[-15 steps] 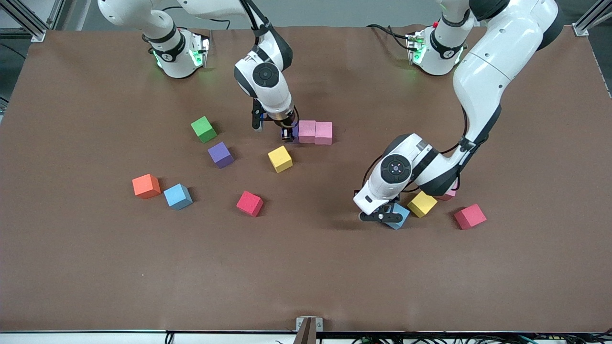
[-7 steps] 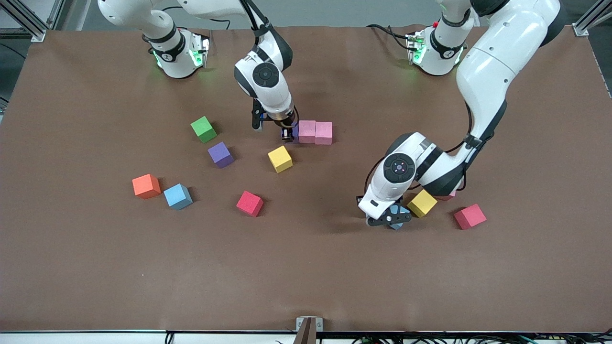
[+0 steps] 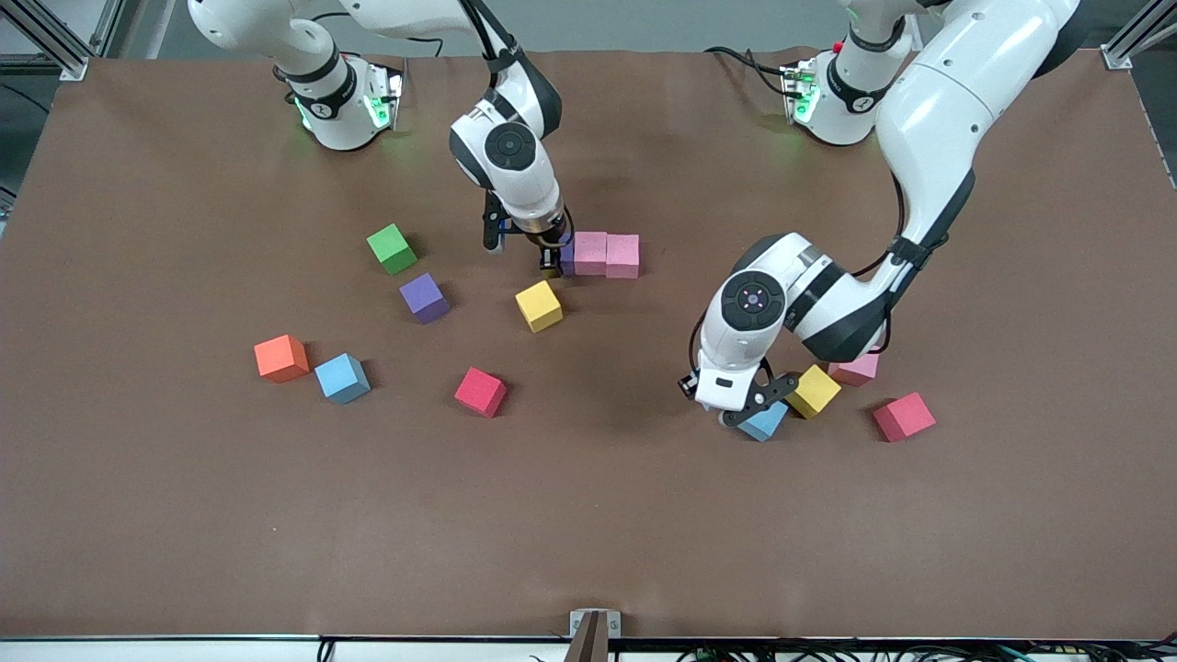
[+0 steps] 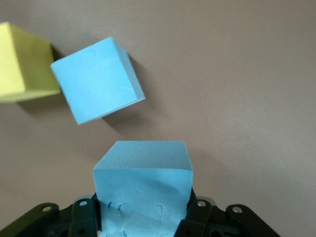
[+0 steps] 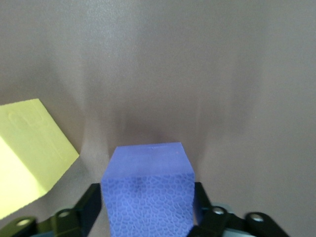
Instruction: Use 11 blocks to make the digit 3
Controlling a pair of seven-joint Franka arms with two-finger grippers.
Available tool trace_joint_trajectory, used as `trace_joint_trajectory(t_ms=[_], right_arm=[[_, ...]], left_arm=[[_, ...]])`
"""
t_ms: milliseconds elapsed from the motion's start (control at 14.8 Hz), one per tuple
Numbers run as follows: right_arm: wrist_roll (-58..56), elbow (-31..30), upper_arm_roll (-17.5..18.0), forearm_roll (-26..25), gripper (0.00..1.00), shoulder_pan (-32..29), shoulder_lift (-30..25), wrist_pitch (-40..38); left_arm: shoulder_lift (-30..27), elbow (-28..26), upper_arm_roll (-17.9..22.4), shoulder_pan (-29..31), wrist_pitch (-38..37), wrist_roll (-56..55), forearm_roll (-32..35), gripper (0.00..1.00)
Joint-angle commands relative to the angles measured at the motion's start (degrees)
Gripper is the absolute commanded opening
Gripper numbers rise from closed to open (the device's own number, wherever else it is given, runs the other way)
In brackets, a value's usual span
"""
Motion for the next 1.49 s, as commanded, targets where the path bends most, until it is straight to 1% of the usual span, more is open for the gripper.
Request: trace_joint_trajectory(t_ms=[0,270,338,540,743,878,1013,1216,1419], right_arm=[[0.27,0.31,-0.43,0.28,1.00,0.33,0.35,-0.27],[-0.17,0.31,-0.43,0.28,1.00,0.33,-0.17,-0.89],[-0.17,0.31,-0.43,0.28,1.00,0.33,-0.17,-0.98],[-0.35,0.31,-0.52,0.19,1.00,0.33,-0.96,-2.03],[-1.40,0.31,-0.52,0.19,1.00,0.33,-2.45,-3.79],[-1.49,0.31,-0.52,0.19,1.00,0.33,-3.25,-5.10],[-2.19,0.31,-0.60,0.02,1.00,-0.10,-5.26,-7.38],[-5.70,0.23,-0.69,-0.42,1.00,-2.56,-8.69,-11.78],[-10.44,-0.30,-0.60,-2.52,1.00,-5.81,-11.33,-15.99]], left_arm=[[-2.25,-1.15,-0.76,0.32,-0.90,-11.24,0.91,0.55],[-2.17,-0.28,-1.03,-0.21,-0.90,-27.33,0.56,0.55],[-2.17,0.68,-1.11,-0.21,-0.90,-29.10,0.29,0.55],[-2.08,1.04,-1.03,-0.21,-0.90,-33.58,-1.03,0.55],[-1.99,1.13,-1.11,-0.29,-0.81,-37.10,-1.03,0.55],[-1.99,1.22,-1.03,-0.30,-0.81,-37.38,-0.94,0.55],[-1.99,1.39,-1.11,-0.21,-0.81,-37.38,-1.03,0.55],[-1.82,2.63,-1.03,-0.30,-0.81,-37.38,-1.03,0.55],[-1.82,2.71,-1.11,-0.30,-0.81,-37.29,-1.03,0.55]])
